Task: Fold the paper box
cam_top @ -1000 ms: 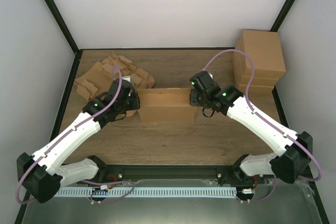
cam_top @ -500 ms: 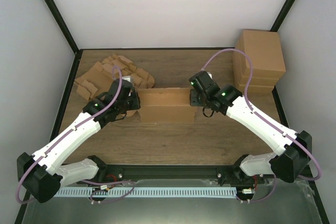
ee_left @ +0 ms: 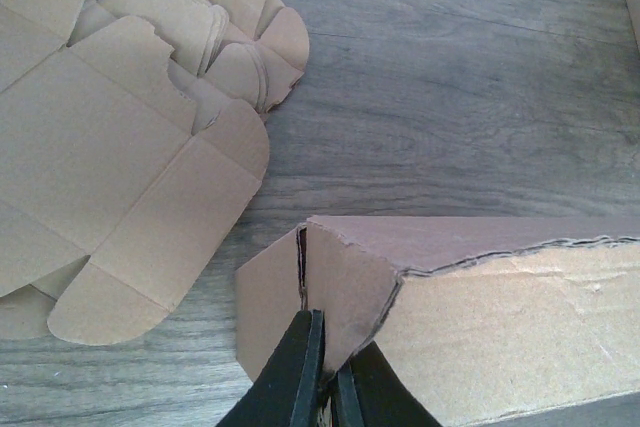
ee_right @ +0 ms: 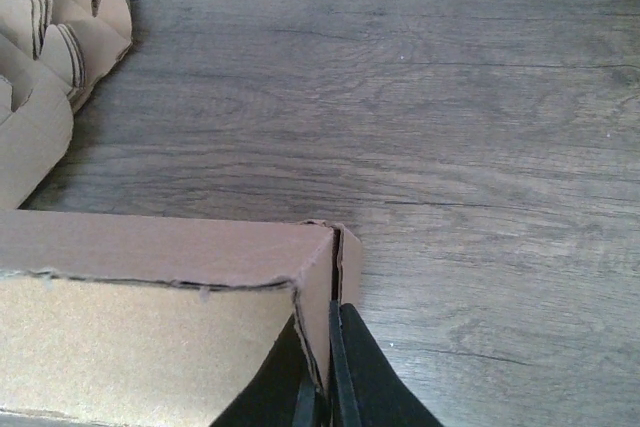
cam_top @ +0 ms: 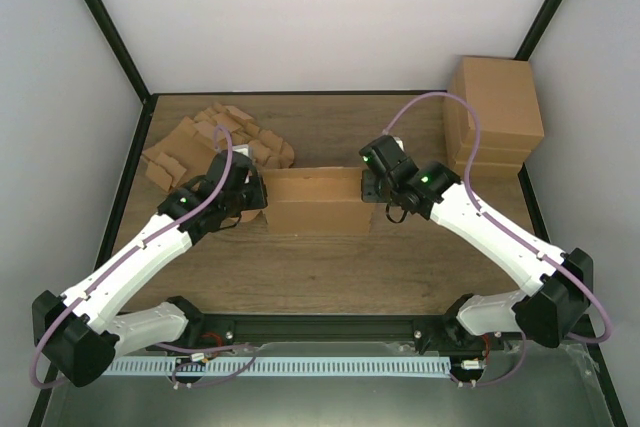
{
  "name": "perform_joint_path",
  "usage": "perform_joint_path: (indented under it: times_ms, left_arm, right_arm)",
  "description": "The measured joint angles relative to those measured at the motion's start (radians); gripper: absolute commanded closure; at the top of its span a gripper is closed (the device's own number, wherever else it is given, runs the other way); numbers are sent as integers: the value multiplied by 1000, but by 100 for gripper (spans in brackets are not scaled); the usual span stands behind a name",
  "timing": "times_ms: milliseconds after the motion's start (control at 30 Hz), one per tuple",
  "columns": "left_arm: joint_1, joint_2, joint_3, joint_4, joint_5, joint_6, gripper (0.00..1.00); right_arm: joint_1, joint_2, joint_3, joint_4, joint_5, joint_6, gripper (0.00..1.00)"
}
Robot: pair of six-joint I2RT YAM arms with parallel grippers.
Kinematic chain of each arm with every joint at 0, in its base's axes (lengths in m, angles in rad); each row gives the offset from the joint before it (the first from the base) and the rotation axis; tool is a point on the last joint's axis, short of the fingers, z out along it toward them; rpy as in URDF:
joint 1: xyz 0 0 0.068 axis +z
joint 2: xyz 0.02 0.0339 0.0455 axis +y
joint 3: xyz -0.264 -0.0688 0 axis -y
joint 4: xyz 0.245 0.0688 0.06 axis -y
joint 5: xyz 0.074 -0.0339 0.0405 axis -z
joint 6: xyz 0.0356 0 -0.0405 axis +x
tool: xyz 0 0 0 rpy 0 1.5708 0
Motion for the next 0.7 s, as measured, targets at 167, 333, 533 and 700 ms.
perform_joint_path:
  times_ms: [167, 333, 533, 700]
  left_arm:
    - [0, 0, 0, 0, 1, 0, 96]
    - [0, 0, -6, 8, 2, 0, 96]
    - [-2, -2, -12, 17, -4, 0, 96]
    - [-11, -6, -23, 29, -16, 0, 96]
  right_arm:
    - [6, -23, -37, 39, 6, 18, 99]
    - [34, -42, -74, 78, 47, 46, 99]
    - [59, -48, -101, 105, 91, 68, 99]
    - [68, -69, -143, 146, 111, 79, 99]
